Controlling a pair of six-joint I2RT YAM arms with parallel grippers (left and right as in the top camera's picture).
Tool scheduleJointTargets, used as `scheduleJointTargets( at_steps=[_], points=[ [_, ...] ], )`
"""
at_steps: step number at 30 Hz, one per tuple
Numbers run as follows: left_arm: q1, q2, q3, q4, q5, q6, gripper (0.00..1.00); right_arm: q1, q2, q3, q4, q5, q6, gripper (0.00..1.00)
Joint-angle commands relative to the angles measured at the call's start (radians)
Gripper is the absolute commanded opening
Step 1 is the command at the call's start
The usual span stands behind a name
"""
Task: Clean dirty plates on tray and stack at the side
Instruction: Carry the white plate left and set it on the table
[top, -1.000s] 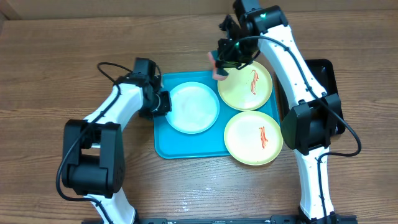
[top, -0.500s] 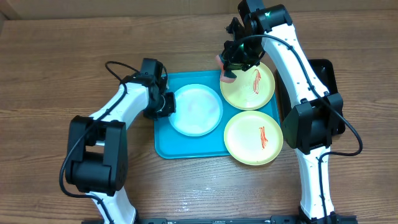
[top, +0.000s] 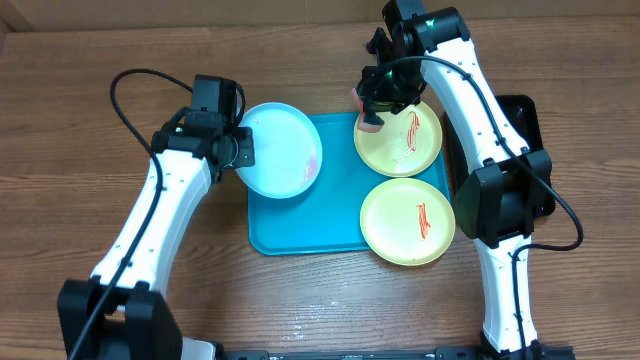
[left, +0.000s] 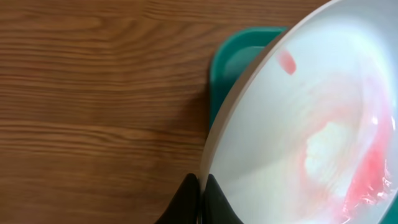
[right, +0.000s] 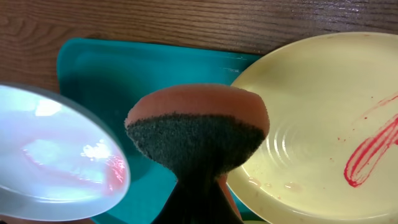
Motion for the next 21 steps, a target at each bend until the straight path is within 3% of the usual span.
scheduleJointTargets(
  at_steps=[1, 12, 21],
  points=[
    [-0.045, -0.052, 0.021, -0.015, -0.194, 0.017, 0.04, -0.001, -0.009, 0.023, 0.002, 0.014, -0.008, 0.04],
    [-0.344, -0.062, 0.021, -0.004, -0.842, -0.018, 0.04, -0.001, -0.009, 0.023, -0.002, 0.024, -0.007, 0.04],
    [-0.463, -0.062, 0.021, 0.077, -1.112, -0.017, 0.04, -0.001, -0.009, 0.023, -0.003, 0.024, -0.007, 0.04]
  ],
)
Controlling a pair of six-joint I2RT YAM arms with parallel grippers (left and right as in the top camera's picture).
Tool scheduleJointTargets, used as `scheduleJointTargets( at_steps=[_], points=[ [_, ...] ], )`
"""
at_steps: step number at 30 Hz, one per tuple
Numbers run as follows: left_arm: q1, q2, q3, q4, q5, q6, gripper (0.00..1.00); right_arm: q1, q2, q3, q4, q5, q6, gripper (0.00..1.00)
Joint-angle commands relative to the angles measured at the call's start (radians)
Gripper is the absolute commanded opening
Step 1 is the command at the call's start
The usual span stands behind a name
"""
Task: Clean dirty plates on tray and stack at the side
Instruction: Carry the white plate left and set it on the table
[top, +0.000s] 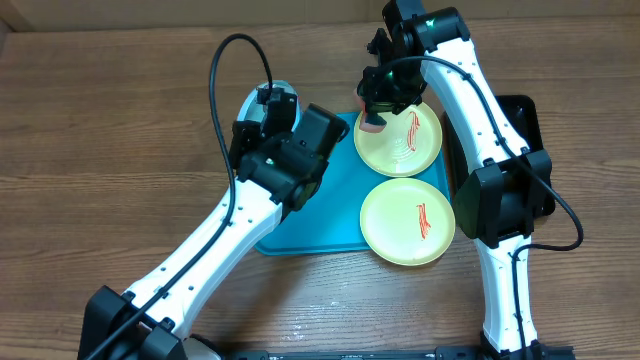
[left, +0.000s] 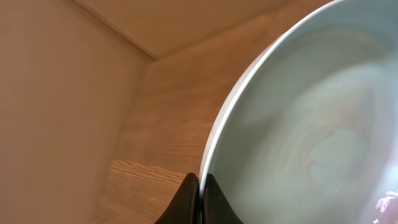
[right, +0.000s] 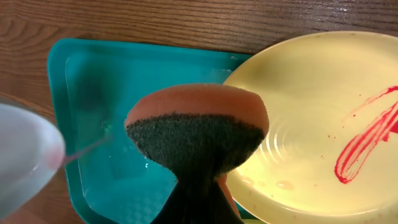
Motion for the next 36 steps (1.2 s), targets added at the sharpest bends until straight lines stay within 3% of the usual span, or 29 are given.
scheduleJointTargets(
  at_steps=[1, 8, 25, 33, 36],
  points=[
    [-0.033, -0.026, 0.021, 0.027, -0.168, -0.019, 0.04, -0.001, -0.009, 0.023, 0.003, -0.001, -0.007, 0.04],
    [-0.066, -0.026, 0.021, 0.029, -0.24, -0.014, 0.04, -0.001, -0.009, 0.023, -0.008, 0.004, -0.007, 0.04],
    [-0.068, -0.026, 0.021, 0.029, -0.216, -0.016, 0.04, -0.001, -0.009, 0.023, -0.019, 0.003, -0.007, 0.04],
    [-0.066, -0.026, 0.021, 0.025, -0.132, -0.016, 0.04, -0.001, -0.009, 0.023, -0.019, 0.003, -0.007, 0.04],
    [-0.048, -0.026, 0.02, 0.004, 0.032, -0.079, 0.04, -0.001, -0.009, 0.023, -0.019, 0.003, -0.007, 0.04]
  ],
)
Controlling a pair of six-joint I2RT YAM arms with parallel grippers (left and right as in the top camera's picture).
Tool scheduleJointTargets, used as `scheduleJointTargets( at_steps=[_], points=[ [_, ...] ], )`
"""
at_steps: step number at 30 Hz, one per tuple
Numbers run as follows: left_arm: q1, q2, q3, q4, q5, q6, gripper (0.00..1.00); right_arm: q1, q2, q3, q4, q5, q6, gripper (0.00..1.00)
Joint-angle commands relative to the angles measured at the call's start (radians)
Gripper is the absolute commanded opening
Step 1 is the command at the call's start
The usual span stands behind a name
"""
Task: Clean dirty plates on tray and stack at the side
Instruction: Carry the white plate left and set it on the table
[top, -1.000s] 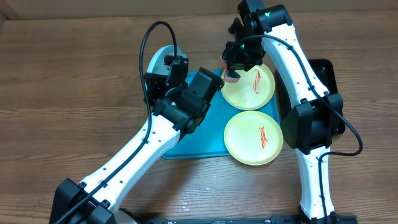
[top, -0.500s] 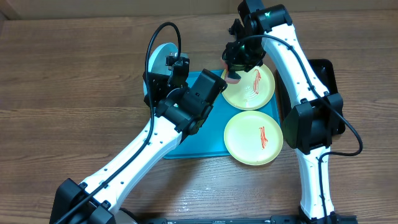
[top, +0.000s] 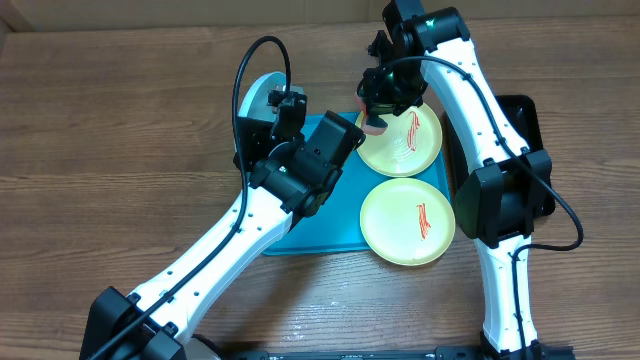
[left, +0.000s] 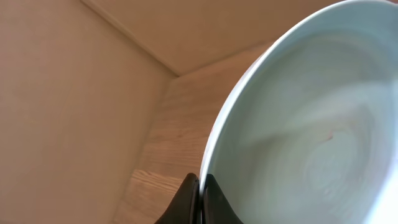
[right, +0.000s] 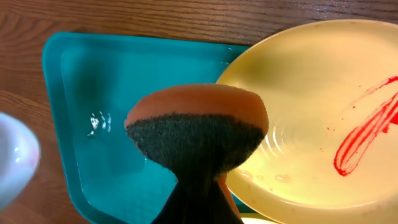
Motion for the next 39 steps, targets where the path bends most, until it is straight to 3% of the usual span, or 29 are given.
scheduleJointTargets(
  at_steps=[1, 4, 7, 12, 16, 17, 24, 28, 32, 39],
  points=[
    [0.024, -0.026, 0.02, -0.029, 0.22, -0.102, 0.04, -0.001, -0.009, 0.023, 0.002, 0.001, -0.007, 0.04],
    [0.122, -0.026, 0.02, -0.107, 0.458, -0.208, 0.04, -0.001, -0.009, 0.023, -0.001, 0.001, -0.008, 0.04],
    [0.258, -0.026, 0.02, -0.125, 0.674, -0.209, 0.04, -0.001, -0.009, 0.023, -0.002, 0.004, -0.008, 0.04],
    [0.537, -0.026, 0.02, -0.121, 1.112, -0.134, 0.04, -0.001, -0.009, 0.023, -0.002, 0.004, -0.008, 0.04],
    [0.776, -0.025, 0.02, -0.126, 1.349, -0.069, 0.04, -0.001, -0.009, 0.023, -0.001, 0.004, -0.008, 0.04],
    [0.895, -0.021, 0.02, -0.138, 1.416, -0.051, 0.04, -0.001, -0.009, 0.023, -0.001, 0.004, -0.008, 0.04],
    [1.091, 0.076, 0.011, -0.116, 1.402, -0.018, 0.04, -0.001, -0.009, 0.023, 0.002, 0.004, -0.008, 0.04],
    [1.106, 0.171, 0.011, -0.086, 1.378, -0.02, 0.04, -0.001, -0.009, 0.023, -0.002, 0.004, -0.008, 0.04],
    [1.106, 0.282, 0.011, -0.05, 1.258, -0.117, 0.04, -0.001, -0.009, 0.023, -0.013, 0.011, -0.008, 0.04],
    [1.106, 0.327, 0.011, -0.03, 1.177, -0.124, 0.05, -0.001, -0.009, 0.023, -0.018, 0.018, -0.007, 0.04]
  ],
)
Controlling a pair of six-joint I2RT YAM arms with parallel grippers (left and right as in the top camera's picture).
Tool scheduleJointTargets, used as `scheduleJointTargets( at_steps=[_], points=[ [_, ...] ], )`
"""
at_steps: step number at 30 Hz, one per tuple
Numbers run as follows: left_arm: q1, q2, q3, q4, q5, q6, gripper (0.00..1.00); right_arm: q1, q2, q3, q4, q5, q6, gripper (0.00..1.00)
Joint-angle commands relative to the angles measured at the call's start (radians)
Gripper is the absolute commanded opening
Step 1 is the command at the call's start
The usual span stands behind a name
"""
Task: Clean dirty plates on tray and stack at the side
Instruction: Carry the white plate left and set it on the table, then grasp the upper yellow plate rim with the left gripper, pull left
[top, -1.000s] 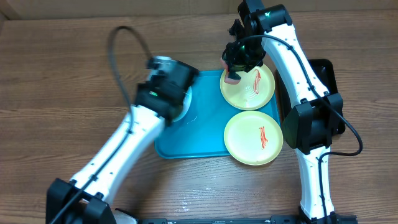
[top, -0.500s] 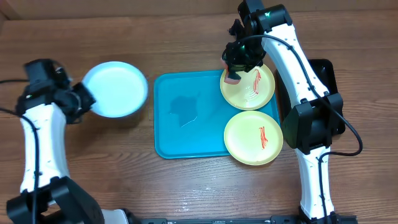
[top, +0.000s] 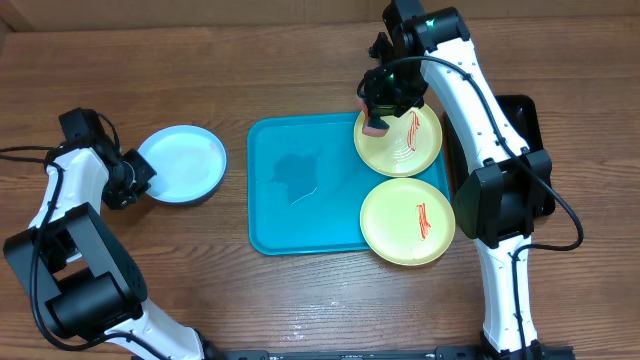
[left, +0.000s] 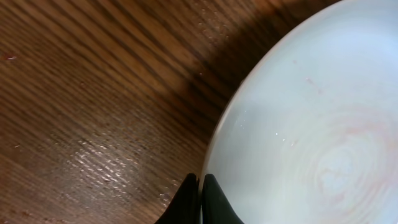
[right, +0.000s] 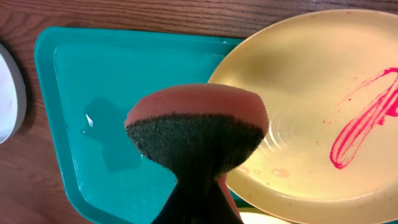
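Observation:
A pale blue plate (top: 182, 164) lies on the wood left of the teal tray (top: 300, 195); my left gripper (top: 140, 180) is shut on its left rim, the fingers (left: 200, 199) pinching the edge of the plate (left: 311, 137). Two yellow plates with red smears sit on the tray's right side, one at the back (top: 400, 140) and one in front (top: 407, 221). My right gripper (top: 378, 118) is shut on an orange sponge with a dark scouring face (right: 198, 134), held over the left rim of the back yellow plate (right: 323, 112).
A black object (top: 528, 130) lies at the right table edge behind the right arm. A small puddle of water (top: 295, 178) sits on the tray's bare middle. Bare wood lies in front of and to the left of the tray.
My left arm has swung from above the tray's back left corner out to the far left, and the blue plate now lies flat on the table left of the tray. The right gripper barely moved.
The left gripper held the blue plate by its rim, tilted over the tray's left edge with pink residue on it. It then held the plate raised on edge behind the tray, looking clean. Now the plate lies beside the tray. The right gripper kept the sponge over the back yellow plate throughout.

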Motion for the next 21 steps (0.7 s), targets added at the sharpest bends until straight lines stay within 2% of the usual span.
scheduleJointTargets(
  at_steps=[1, 2, 5, 8, 14, 17, 21],
  points=[
    [0.003, 0.006, 0.007, -0.009, -0.073, -0.021, 0.17, -0.001, -0.009, 0.023, 0.001, 0.006, -0.007, 0.04],
    [0.003, 0.006, 0.007, -0.013, -0.072, -0.008, 0.3, -0.001, -0.009, 0.023, 0.001, 0.006, -0.007, 0.04],
    [0.003, -0.001, 0.016, -0.047, -0.07, 0.06, 0.51, -0.001, -0.009, 0.023, 0.001, 0.007, -0.007, 0.04],
    [0.003, -0.015, 0.054, -0.095, -0.042, 0.109, 0.55, -0.001, -0.009, 0.023, 0.001, 0.006, -0.008, 0.04],
    [-0.056, -0.103, 0.191, -0.195, 0.134, 0.193, 0.58, -0.025, -0.012, 0.054, -0.019, 0.003, -0.003, 0.04],
    [-0.171, -0.134, 0.216, -0.176, 0.21, 0.171, 0.61, -0.061, -0.025, 0.114, -0.041, 0.005, -0.003, 0.04],
    [-0.345, -0.108, 0.216, -0.122, 0.225, 0.077, 0.63, -0.119, -0.032, 0.207, -0.093, 0.012, 0.0, 0.04]
  ],
)
